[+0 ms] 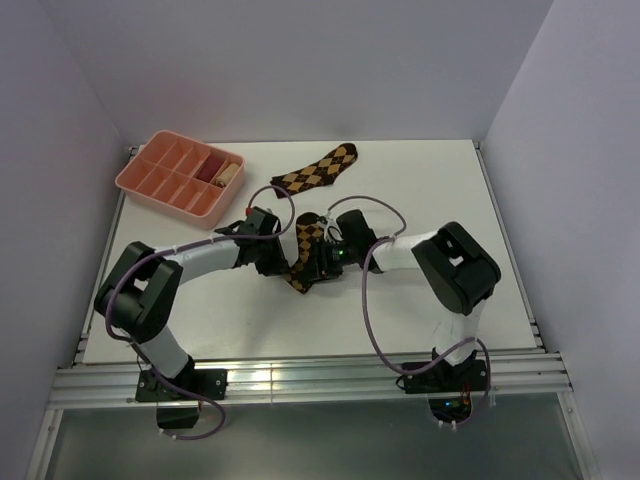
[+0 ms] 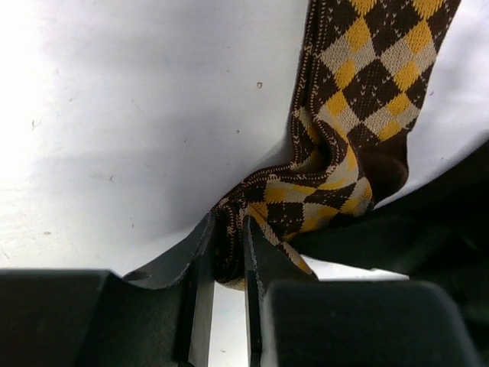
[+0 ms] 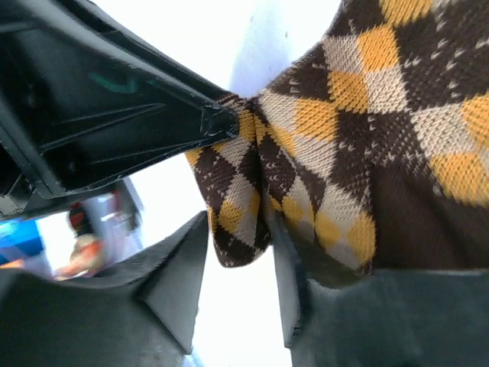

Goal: Roll the socks
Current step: Roll the sock at the center of the board.

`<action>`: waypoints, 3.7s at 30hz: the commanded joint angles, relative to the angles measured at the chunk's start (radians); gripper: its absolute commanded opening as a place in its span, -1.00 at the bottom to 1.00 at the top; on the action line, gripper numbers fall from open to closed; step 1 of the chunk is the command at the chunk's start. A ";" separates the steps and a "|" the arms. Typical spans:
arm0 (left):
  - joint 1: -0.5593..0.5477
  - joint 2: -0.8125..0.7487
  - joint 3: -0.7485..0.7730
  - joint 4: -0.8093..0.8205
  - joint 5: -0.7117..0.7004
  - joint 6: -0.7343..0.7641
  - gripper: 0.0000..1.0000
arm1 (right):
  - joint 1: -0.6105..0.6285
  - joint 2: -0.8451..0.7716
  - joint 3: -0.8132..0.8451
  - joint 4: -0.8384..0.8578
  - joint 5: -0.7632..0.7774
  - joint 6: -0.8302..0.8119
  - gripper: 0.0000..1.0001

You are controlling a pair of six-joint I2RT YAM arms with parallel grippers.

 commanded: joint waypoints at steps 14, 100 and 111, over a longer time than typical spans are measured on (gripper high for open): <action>-0.009 0.104 0.129 -0.145 0.003 0.117 -0.77 | 0.328 -0.271 0.056 -0.266 0.877 -0.466 0.18; -0.035 0.075 0.058 -0.010 -0.022 0.113 -0.39 | 0.343 -0.377 0.005 -0.282 0.952 -0.488 0.14; -0.035 0.098 0.097 -0.036 -0.007 0.142 -0.40 | 0.469 -0.202 0.073 -0.260 1.076 -0.560 0.13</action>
